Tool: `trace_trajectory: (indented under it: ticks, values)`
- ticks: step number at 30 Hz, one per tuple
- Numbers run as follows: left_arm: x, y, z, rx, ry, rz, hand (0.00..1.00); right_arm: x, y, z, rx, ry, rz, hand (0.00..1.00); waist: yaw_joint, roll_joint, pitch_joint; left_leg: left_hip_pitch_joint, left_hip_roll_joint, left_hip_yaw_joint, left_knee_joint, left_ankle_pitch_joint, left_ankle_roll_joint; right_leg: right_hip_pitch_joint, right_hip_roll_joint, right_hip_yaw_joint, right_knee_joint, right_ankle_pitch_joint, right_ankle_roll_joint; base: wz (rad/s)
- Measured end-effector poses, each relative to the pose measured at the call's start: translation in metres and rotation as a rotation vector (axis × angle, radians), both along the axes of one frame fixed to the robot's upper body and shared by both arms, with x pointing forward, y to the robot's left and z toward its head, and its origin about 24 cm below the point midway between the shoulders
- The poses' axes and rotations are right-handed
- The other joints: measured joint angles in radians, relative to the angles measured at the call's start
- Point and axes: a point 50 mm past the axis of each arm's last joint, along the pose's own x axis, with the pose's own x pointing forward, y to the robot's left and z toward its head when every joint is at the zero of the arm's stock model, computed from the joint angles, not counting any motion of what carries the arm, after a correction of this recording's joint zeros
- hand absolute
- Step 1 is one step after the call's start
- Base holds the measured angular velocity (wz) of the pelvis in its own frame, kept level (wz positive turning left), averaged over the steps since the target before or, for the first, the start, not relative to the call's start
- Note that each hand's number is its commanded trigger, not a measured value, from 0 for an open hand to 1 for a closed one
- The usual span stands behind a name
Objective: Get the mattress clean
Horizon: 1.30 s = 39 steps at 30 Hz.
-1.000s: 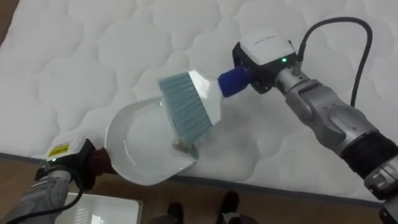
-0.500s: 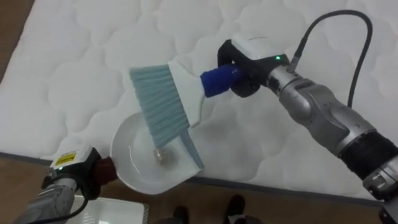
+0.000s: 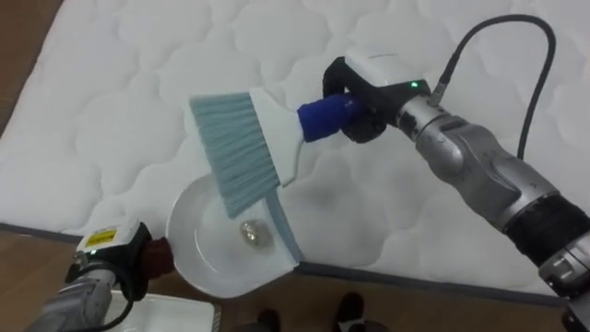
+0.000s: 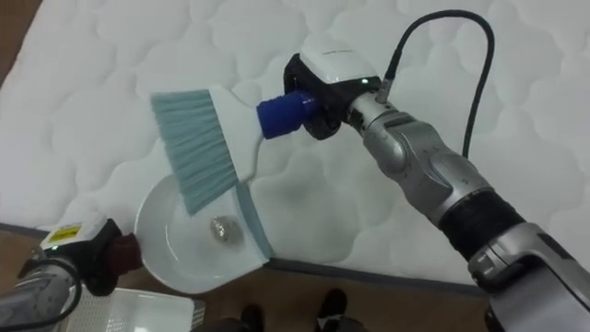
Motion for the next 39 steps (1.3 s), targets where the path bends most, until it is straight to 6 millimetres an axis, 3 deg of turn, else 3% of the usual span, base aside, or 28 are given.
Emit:
trace_trajectory:
  ticks: [4,8,12,16,21,23,33,35,39]
  values:
    - [-0.002,-0.008,-0.005,-0.029,0.004,0.009,1.0,0.0,-0.014,0.0,0.176,0.03,-0.08,0.0,-0.009,0.013,-0.0078,0.0,-0.004,-0.014,0.0,0.0,0.001,0.006,-0.003,-0.003,-0.001,0.0,0.003,0.06]
    - [-0.002,-0.019,-0.009,-0.069,-0.001,0.012,1.0,0.001,-0.048,-0.002,0.381,0.026,-0.253,0.0,-0.042,0.027,-0.0164,0.011,-0.021,-0.027,-0.013,0.004,0.007,0.017,-0.021,-0.004,0.017,-0.019,0.017,0.24]
    - [-0.007,-0.026,-0.015,-0.103,-0.005,0.025,1.0,-0.008,-0.078,-0.007,0.569,-0.012,-0.41,0.0,-0.057,0.029,-0.0175,0.03,-0.022,-0.029,-0.017,0.005,0.01,0.038,-0.027,-0.005,0.014,-0.025,0.023,0.07]
    - [-0.006,-0.027,-0.012,-0.136,-0.044,0.054,1.0,-0.012,-0.102,-0.001,0.784,-0.107,-0.556,0.0,-0.109,0.029,-0.0175,0.036,-0.026,-0.04,-0.021,0.005,0.01,0.05,-0.032,-0.016,0.015,-0.032,0.027,0.09]
    - [-0.005,-0.026,-0.007,-0.174,-0.095,0.07,1.0,-0.024,-0.13,-0.003,0.938,-0.208,-0.706,0.0,-0.133,0.03,-0.0187,0.089,-0.02,-0.055,-0.044,0.002,0.007,0.118,-0.015,-0.029,-0.025,-0.036,0.032,0.06]
    - [-0.012,-0.025,-0.009,-0.183,-0.1,0.078,1.0,-0.036,-0.141,-0.015,0.975,-0.208,-0.781,0.0,-0.132,0.029,-0.0192,0.141,-0.017,-0.055,-0.075,0.002,0.005,0.169,-0.001,-0.027,-0.056,-0.034,0.036,-0.02]
    - [-0.028,-0.026,-0.002,-0.229,-0.161,0.108,1.0,-0.055,-0.15,-0.031,1.085,-0.199,-0.879,0.0,-0.128,0.029,-0.0371,0.28,-0.02,-0.055,-0.158,0.002,0.002,0.277,0.012,-0.004,-0.091,-0.05,0.054,-0.02]
    - [-0.031,-0.028,0.003,-0.248,-0.188,0.107,1.0,-0.056,-0.148,-0.029,1.094,-0.202,-0.866,0.0,-0.127,0.032,-0.0452,0.325,-0.02,-0.055,-0.183,0.002,0.001,0.32,0.017,-0.001,-0.107,-0.054,0.06,0.0]
    - [-0.034,-0.027,0.009,-0.269,-0.221,0.127,1.0,-0.059,-0.143,-0.027,1.093,-0.213,-0.835,0.0,-0.126,0.038,-0.0495,0.376,-0.02,-0.065,-0.209,0.001,0.0,0.376,0.023,0.008,-0.124,-0.059,0.068,0.07]
